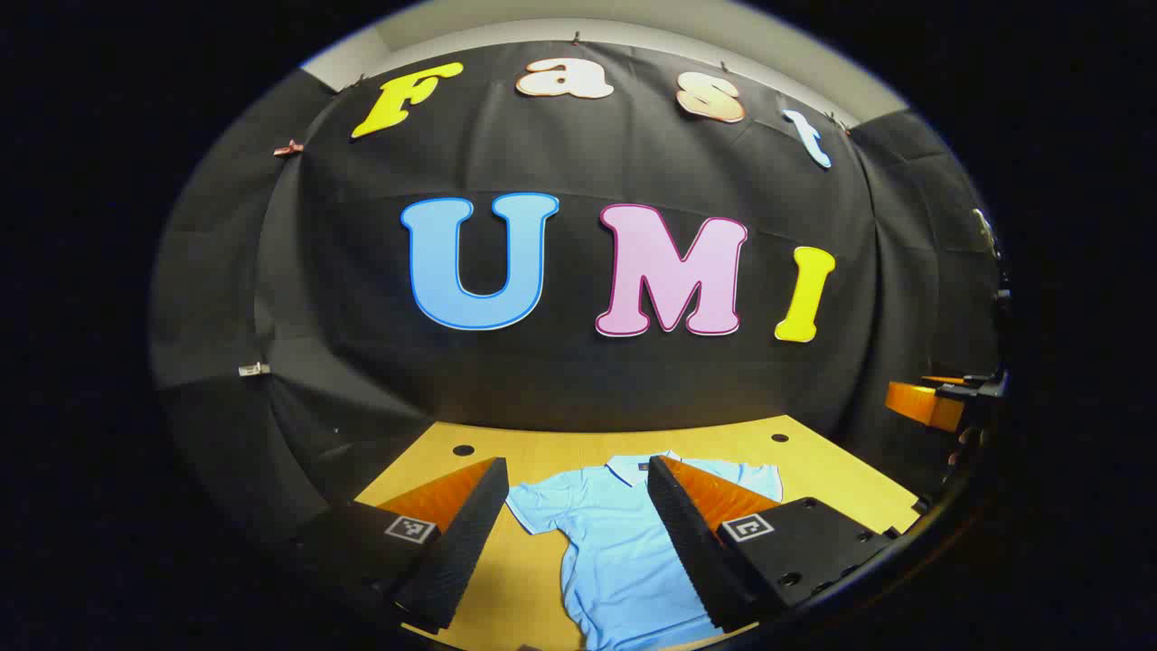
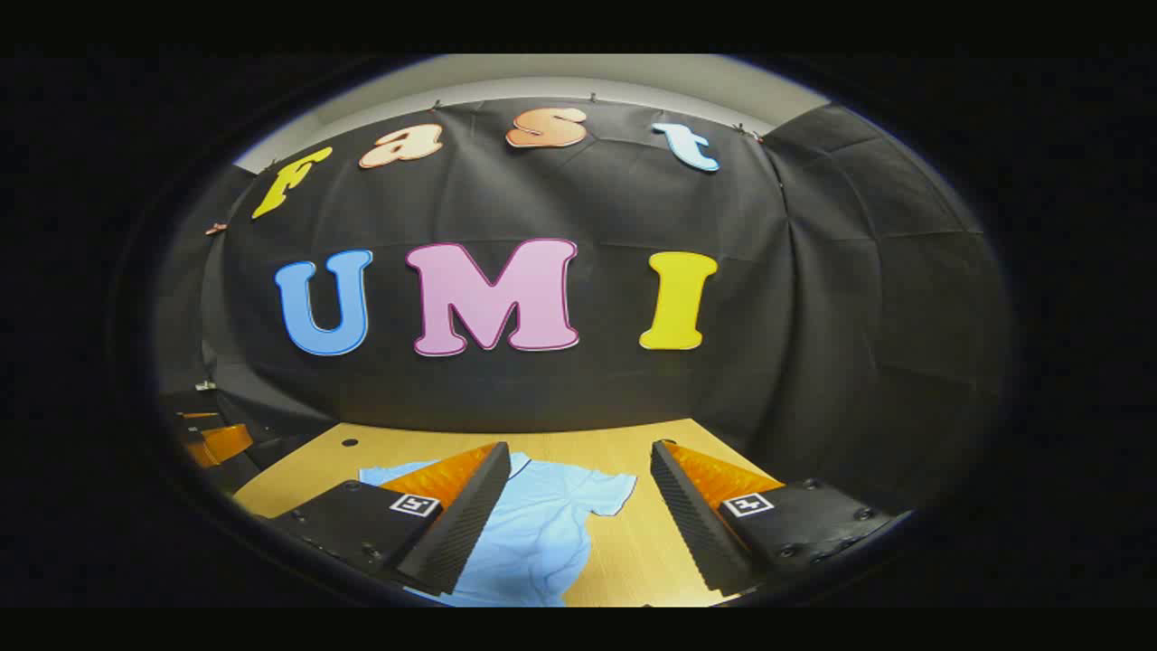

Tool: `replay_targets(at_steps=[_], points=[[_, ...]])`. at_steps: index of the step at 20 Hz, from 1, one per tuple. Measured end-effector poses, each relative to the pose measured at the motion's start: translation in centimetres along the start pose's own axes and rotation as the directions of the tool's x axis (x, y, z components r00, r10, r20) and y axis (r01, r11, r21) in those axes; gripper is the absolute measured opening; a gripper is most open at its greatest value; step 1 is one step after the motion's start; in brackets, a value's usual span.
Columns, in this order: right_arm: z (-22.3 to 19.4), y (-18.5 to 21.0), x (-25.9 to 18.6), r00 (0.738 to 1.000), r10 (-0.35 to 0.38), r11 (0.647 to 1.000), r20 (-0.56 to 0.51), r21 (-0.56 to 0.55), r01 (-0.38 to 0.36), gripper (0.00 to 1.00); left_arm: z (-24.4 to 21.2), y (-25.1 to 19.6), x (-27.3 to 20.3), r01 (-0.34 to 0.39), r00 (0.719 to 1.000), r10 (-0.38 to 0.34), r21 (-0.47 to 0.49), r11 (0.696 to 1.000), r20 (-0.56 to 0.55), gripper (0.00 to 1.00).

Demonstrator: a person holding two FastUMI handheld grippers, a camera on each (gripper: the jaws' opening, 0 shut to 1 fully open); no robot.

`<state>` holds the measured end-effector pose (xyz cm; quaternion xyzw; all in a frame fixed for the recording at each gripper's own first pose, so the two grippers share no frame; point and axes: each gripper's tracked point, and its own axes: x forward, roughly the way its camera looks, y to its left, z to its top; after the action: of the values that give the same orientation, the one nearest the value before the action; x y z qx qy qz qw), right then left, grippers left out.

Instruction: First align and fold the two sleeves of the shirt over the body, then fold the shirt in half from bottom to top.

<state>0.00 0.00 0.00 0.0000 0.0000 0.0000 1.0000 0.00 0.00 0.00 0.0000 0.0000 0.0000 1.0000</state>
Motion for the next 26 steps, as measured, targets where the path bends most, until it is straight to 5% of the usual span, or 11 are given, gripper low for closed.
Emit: replay_targets(at_steps=[15, 21, 26], points=[[0.0, 0.8, 1.1, 0.998, 0.033, 0.999, 0.048, -0.03, -0.031, 0.97, 0.9, -1.2, 0.9, -0.033, 0.999, 0.033, 0.025, 0.999, 0.011, 0.99], [-1.8, 1.3, 4.9, 0.995, 0.096, 0.993, -0.023, -0.07, -0.098, 0.97, 1.2, -1.3, 0.1, -0.066, 0.998, 0.066, 0.003, 0.998, 0.026, 0.99], [-3.1, -0.8, 9.9, 0.994, 0.077, 0.991, -0.08, -0.101, -0.085, 0.97, 1.0, -1.2, 0.4, -0.08, 0.997, 0.08, -0.004, 0.997, 0.011, 0.99]])
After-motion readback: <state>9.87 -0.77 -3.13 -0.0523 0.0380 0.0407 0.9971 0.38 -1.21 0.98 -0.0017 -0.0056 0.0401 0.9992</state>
